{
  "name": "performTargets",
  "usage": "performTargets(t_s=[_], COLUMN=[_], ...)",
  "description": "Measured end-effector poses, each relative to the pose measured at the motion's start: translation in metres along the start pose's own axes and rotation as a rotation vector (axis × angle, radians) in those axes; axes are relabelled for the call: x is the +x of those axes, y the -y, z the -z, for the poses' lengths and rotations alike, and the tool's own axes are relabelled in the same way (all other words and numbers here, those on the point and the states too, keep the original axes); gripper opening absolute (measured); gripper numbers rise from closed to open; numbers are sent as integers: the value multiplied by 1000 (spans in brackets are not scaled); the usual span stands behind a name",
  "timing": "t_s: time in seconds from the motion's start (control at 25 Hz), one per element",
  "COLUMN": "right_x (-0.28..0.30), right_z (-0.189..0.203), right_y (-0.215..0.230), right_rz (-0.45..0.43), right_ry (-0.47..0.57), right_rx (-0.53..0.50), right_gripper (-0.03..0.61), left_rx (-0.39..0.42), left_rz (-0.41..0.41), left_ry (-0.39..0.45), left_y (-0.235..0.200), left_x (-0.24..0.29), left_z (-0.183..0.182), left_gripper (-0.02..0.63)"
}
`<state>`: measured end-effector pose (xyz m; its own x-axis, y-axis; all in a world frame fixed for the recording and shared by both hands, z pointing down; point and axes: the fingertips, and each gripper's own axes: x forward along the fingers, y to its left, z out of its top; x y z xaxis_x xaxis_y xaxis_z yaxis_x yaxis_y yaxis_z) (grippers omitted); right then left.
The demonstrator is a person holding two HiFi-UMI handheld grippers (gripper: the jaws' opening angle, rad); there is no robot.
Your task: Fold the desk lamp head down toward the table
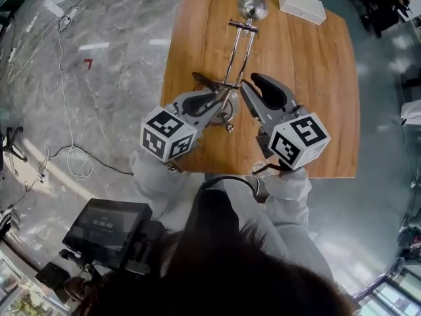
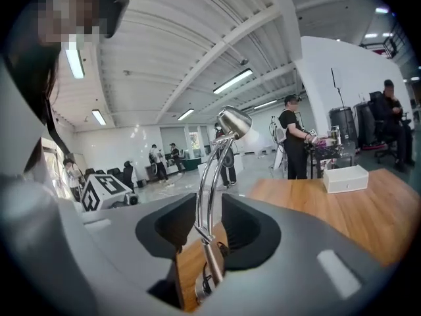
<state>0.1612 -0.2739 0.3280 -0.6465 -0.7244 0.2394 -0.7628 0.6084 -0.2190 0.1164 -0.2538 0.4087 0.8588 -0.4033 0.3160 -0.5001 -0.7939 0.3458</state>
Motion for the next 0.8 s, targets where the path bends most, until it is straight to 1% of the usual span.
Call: performTargets(t_s=[0.08,0.16,0.28,0.4,0.56,0.68,0.8], right_x=[6,13,24,32,43,51,52], right_z=[-4,-7,-11,-19,-23,-32,-41], right_y=[4,8,12,11,1,-1,3], right_rz=[-56,-126,-253,-364,-440,-468,-493], right_ry=[1,-13,-39,-35,-52,-25,1], right_rx=[43,72,113,142,106,130,183], right_gripper=[123,151,177,179,178,171,85], left_rx=[-29,-35,-19,-14,-16,-4,16], left_rz=[27,44,60,95,130,145,153], left_ry=[-4,-34,-75,-77,-90,-93,-96], left_y=[-5,-10,-19,-22,-22,-23,-23], left_x=[7,16,28,40,50,53,55], left_z=[1,7,14,12,13,11,11], left_gripper=[108,135,138,138,138,138,138])
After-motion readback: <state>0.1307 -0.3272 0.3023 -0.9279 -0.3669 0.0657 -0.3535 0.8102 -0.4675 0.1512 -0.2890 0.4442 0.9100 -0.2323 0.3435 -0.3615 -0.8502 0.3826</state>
